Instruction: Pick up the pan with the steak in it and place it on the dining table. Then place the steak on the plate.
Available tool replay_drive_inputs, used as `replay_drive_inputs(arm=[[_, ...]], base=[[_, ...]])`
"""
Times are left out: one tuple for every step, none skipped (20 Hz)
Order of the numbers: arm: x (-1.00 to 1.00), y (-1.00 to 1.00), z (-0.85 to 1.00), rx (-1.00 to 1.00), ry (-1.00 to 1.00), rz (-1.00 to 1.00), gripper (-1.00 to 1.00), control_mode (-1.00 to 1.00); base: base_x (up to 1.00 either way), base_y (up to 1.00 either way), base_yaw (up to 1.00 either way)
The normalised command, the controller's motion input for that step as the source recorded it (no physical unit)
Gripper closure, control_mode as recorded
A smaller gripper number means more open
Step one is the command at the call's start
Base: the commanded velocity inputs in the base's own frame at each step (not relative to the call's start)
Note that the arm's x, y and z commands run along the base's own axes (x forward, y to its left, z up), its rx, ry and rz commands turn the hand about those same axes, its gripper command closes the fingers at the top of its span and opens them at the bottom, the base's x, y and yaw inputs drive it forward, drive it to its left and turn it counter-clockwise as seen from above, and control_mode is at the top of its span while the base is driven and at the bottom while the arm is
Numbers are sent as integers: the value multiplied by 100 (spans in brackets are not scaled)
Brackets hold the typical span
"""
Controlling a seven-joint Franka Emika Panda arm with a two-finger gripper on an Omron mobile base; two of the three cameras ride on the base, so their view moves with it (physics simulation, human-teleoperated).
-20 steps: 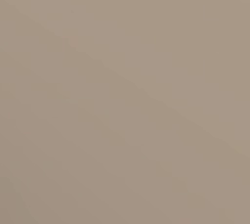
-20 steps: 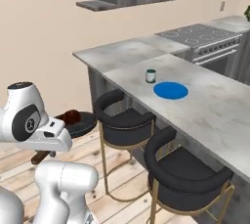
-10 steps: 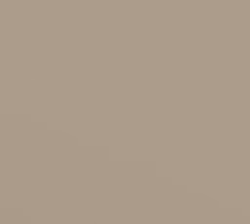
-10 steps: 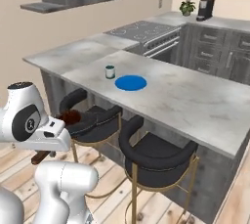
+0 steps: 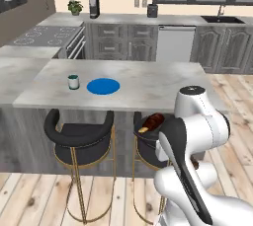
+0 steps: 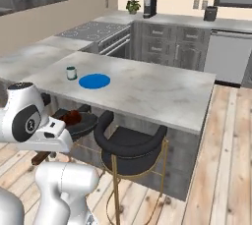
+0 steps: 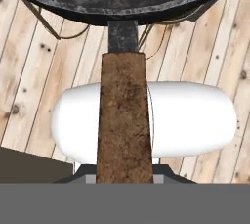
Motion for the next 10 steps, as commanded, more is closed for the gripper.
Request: replay_drive_inputs(arm=[[0,0,0,0,0,0,100,100],[0,0,0,0,0,0,100,100],[0,0,0,0,0,0,100,100],[0,0,0,0,0,0,100,100],[0,0,0,0,0,0,100,100],[0,0,0,0,0,0,100,100],[0,0,0,0,0,0,100,100],[0,0,0,0,0,0,100,100],[0,0,0,0,0,0,100,100],[0,0,0,0,0,0,100,100]], base=[[8,4,-44],[8,4,-44],[8,5,-44],[8,5,-44],[8,5,-44],[8,6,-44],[8,7,-44],[7,8,-44],[11,11,-43],[19,31,-36]])
